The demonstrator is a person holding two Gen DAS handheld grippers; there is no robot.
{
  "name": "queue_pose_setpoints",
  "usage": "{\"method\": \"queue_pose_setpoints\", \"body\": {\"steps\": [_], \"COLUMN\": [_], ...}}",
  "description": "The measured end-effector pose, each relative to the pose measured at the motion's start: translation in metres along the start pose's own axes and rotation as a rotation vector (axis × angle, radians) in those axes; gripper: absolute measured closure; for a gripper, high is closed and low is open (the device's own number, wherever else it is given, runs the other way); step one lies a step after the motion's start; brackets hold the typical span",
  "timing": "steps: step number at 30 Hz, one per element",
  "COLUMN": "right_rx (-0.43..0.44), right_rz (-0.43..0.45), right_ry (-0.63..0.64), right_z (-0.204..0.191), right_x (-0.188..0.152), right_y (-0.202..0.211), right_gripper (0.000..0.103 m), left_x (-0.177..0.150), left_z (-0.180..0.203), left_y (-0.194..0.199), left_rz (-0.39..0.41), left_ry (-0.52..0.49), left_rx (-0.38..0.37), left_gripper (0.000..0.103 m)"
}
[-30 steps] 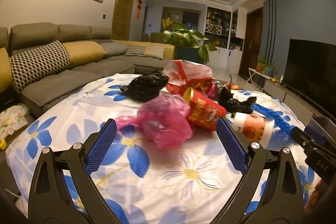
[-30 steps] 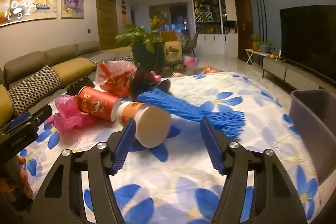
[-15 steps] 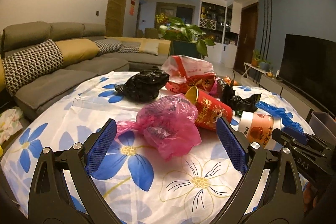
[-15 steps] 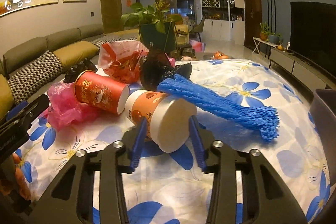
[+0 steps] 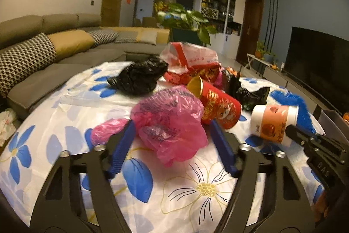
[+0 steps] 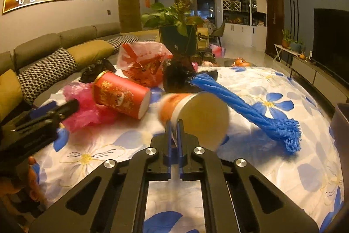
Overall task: Collect trash
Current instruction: 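Close the left tool on the pink bag while the right tool grips the paper cup, then carry the pink bag and paper cup over the grey bin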
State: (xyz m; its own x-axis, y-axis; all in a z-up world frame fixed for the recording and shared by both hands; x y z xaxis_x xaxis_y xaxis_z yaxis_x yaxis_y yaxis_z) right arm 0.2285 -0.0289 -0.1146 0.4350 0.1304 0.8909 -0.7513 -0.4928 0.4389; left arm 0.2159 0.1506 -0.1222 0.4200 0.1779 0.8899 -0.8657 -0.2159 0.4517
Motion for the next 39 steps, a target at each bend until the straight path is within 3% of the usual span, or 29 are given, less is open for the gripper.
{"method": "queue_pose_setpoints", "body": {"steps": [4,6,7,9,20,28,39], "right_rx": [0.021,0.028,0.034,0.041,0.063,0.027,-0.045], "right_rz": [0.024,0.034,0.039,0.05,0.128,0.197,0.221], "right_ry": [0.006,0.006,0.008,0.013,0.027,0.016,-0.021], "right_z": [-0.006,-0.008,-0.01,-0.014,-0.026,-0.013,0.017], "right_x": [0.003,0.004,0.005,0.006,0.023,0.033,0.024], "right_y": [0.011,0.016,0.019,0.024,0.061,0.099,0.136], "right_gripper": [0.099,0.099,0.099,0.099,0.099,0.099,0.099], "left_x": [-0.004,-0.007,-0.008,-0.01,0.002,0.009,0.003], "left_z": [-0.002,-0.001,-0.001,-0.002,-0.014,-0.011,0.017], "left_y": [-0.005,-0.005,-0.004,-0.002,0.048,0.08,0.09], "left_rz": [-0.038,-0.047,-0.052,-0.052,0.042,0.093,0.086], "left_ry": [0.009,0.009,0.01,0.013,0.062,0.07,0.03], "left_rx": [-0.02,-0.027,-0.026,-0.027,-0.018,-0.033,-0.076], "left_gripper": [0.06,0.076,0.08,0.099,0.102,0.102,0.102]}}
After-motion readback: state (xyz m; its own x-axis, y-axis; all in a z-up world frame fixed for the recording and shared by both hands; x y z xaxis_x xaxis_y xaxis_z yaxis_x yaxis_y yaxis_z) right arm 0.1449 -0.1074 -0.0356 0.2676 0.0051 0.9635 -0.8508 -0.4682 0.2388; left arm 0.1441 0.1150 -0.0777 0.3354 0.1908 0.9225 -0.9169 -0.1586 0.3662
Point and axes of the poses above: each gripper's, at about its wrist camera, not at the fingertips, and y roughly against the way its jaws point, z to its right, x to its top, the point moved 6 cm from there along -y, roughly the way its jaws point, and after that the axes turned 8 degrees about x, right-handed, at the moved point
